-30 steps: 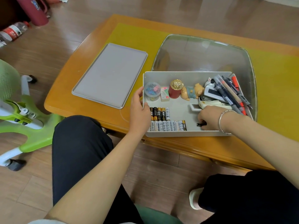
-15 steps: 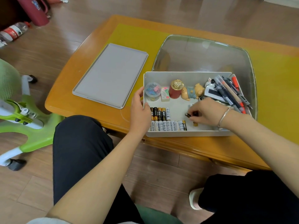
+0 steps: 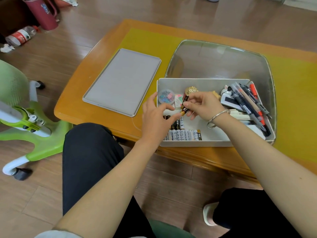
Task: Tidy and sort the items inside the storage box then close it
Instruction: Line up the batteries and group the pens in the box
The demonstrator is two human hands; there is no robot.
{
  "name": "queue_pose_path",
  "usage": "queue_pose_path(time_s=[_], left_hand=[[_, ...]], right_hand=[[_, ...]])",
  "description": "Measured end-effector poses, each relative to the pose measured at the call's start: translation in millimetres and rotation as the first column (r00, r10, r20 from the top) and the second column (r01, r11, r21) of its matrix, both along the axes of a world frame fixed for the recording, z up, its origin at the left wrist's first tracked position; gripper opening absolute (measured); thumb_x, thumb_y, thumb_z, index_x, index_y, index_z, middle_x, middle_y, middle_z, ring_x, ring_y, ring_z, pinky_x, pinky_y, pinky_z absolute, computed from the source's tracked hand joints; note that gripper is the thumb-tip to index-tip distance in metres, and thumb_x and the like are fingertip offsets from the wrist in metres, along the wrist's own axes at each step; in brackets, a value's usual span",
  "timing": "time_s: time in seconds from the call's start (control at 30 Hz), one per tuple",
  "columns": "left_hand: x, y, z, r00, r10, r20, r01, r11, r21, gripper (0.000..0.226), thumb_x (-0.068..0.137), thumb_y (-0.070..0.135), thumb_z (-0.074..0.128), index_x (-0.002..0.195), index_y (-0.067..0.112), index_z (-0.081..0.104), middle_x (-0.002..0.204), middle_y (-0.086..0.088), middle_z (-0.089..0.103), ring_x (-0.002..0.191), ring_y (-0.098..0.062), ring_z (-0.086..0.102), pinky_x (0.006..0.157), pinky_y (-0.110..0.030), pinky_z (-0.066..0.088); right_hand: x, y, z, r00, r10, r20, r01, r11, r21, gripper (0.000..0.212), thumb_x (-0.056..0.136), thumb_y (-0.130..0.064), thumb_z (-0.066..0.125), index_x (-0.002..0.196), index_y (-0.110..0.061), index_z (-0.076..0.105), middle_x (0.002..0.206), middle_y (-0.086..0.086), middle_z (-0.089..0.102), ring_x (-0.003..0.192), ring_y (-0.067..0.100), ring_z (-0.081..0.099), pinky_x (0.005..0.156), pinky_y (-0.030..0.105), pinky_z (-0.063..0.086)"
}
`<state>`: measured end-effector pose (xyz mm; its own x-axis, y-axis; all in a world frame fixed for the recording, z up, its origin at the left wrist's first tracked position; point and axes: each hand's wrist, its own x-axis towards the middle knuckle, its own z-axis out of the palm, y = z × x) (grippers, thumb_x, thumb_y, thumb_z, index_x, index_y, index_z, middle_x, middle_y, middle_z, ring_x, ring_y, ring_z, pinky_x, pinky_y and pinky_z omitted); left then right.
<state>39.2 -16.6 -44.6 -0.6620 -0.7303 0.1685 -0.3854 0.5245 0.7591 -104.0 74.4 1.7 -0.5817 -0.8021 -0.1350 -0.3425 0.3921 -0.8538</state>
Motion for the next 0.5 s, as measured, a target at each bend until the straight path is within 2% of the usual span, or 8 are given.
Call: queue_pose_path(time_s=[0.17, 0.27, 0.33, 0.4, 0.5], left_hand=[[-1, 0, 4, 0.998, -0.056, 0.028, 0.056, 0.998, 0.005, 0.021, 0.077, 0.049, 0.073, 0.08, 0.028, 0.07, 0.157, -0.003, 0.023, 0.142, -0.022, 0.019, 0.109, -0.04, 0.031], [-2, 1, 5, 0.998, -0.065, 0.025, 0.064, 0.998, 0.028, 0.021, 0.081, 0.046, 0.07, 0.081, 0.025, 0.07, 0.158, -0.003, 0.021, 0.141, -0.022, 0.02, 0.108, -0.039, 0.032], [-3, 0, 4, 0.997, -0.065, 0.037, 0.064, 0.998, 0.026, 0.02, 0.084, 0.043, 0.068, 0.093, 0.025, 0.073, 0.158, -0.003, 0.019, 0.141, -0.022, 0.02, 0.107, -0.037, 0.032], [-4, -1, 3, 0.997, -0.056, 0.048, 0.055, 0.998, 0.028, 0.023, 0.087, 0.039, 0.066, 0.104, 0.024, 0.072, 0.158, -0.002, 0.018, 0.141, -0.021, 0.019, 0.106, -0.032, 0.031], [-4, -3, 1, 0.998, -0.03, 0.053, 0.028, 0.999, 0.036, 0.03, 0.091, 0.04, 0.061, 0.113, 0.021, 0.07, 0.158, 0.001, 0.018, 0.141, -0.018, 0.02, 0.099, -0.024, 0.029]], right_hand=[[15, -12, 3, 0.999, 0.044, 0.032, -0.042, 0.998, -0.051, 0.002, 0.088, -0.004, 0.061, 0.086, -0.004, 0.061, 0.057, 0.001, 0.063, 0.042, 0.005, 0.06, 0.045, 0.018, 0.051], [17, -13, 2, 1.0, 0.022, 0.008, -0.021, 0.999, -0.041, 0.015, 0.089, -0.006, 0.061, 0.076, -0.013, 0.059, 0.048, -0.008, 0.062, 0.039, 0.002, 0.057, 0.041, 0.014, 0.046], [14, -13, -1, 0.998, -0.06, 0.01, 0.06, 0.997, -0.054, 0.007, 0.089, -0.008, 0.061, 0.083, -0.007, 0.06, 0.057, -0.002, 0.063, 0.042, 0.005, 0.059, 0.042, 0.018, 0.049], [8, -11, -2, 0.982, -0.186, 0.021, 0.187, 0.979, -0.077, 0.008, 0.088, -0.01, 0.063, 0.088, -0.003, 0.06, 0.064, 0.007, 0.064, 0.046, 0.012, 0.06, 0.046, 0.028, 0.052], [-3, -2, -1, 0.952, -0.295, 0.082, 0.301, 0.951, -0.074, 0.01, 0.082, -0.005, 0.063, 0.075, -0.009, 0.057, 0.061, 0.012, 0.064, 0.045, 0.024, 0.057, 0.046, 0.031, 0.049]])
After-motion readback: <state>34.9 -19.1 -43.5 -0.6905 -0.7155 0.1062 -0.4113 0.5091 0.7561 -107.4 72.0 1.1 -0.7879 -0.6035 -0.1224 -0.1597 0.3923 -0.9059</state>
